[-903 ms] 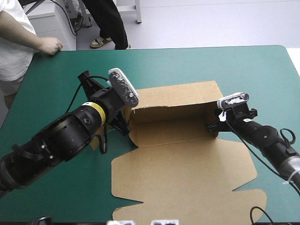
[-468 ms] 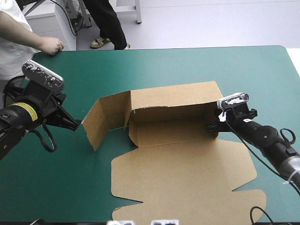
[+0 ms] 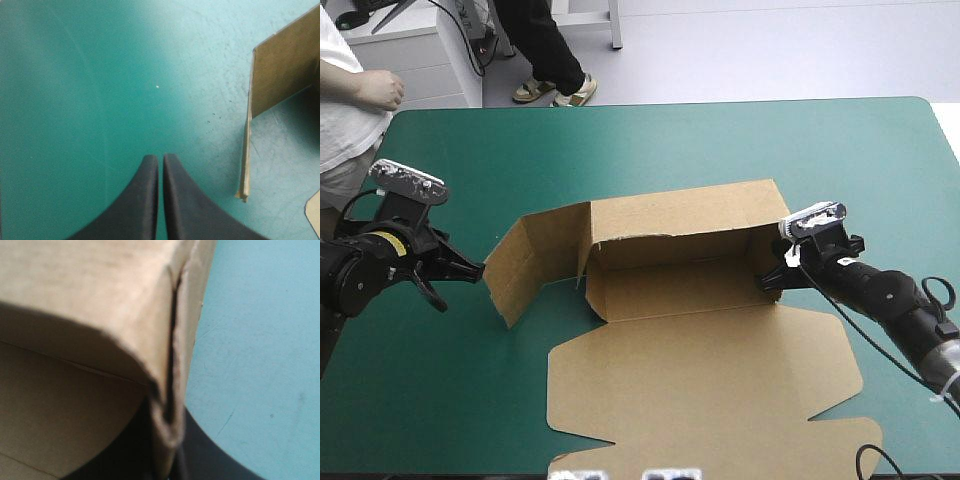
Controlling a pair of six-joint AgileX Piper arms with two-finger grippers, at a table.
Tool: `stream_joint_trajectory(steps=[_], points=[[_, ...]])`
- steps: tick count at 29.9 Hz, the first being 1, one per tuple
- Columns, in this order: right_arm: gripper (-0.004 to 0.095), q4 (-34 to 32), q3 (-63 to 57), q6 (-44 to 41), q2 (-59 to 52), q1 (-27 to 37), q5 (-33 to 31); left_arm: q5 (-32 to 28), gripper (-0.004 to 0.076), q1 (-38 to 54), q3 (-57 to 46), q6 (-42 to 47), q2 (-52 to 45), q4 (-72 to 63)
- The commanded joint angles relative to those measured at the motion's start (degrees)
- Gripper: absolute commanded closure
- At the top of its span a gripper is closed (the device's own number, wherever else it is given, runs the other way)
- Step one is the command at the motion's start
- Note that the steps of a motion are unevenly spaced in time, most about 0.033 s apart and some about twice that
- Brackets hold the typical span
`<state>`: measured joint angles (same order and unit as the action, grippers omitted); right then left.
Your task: Fold the box
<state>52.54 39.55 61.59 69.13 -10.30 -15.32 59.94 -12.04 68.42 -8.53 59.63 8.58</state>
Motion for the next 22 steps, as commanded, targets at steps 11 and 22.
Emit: stream_joint_trajectory(steps=[11, 22], points=[[0.0922, -32.33, 11.65, -34.82, -6.91, 0.19, -17.49, -5.75, 0.0709, 5.36, -0.75, -2.7, -0.65, -2.67], [0.0922, -42.04, 32.12, -47.61, 6.59, 0.19, -37.73, -10.72, 0.0712, 5.36, -0.75, -2.33, -0.65, -1.97]])
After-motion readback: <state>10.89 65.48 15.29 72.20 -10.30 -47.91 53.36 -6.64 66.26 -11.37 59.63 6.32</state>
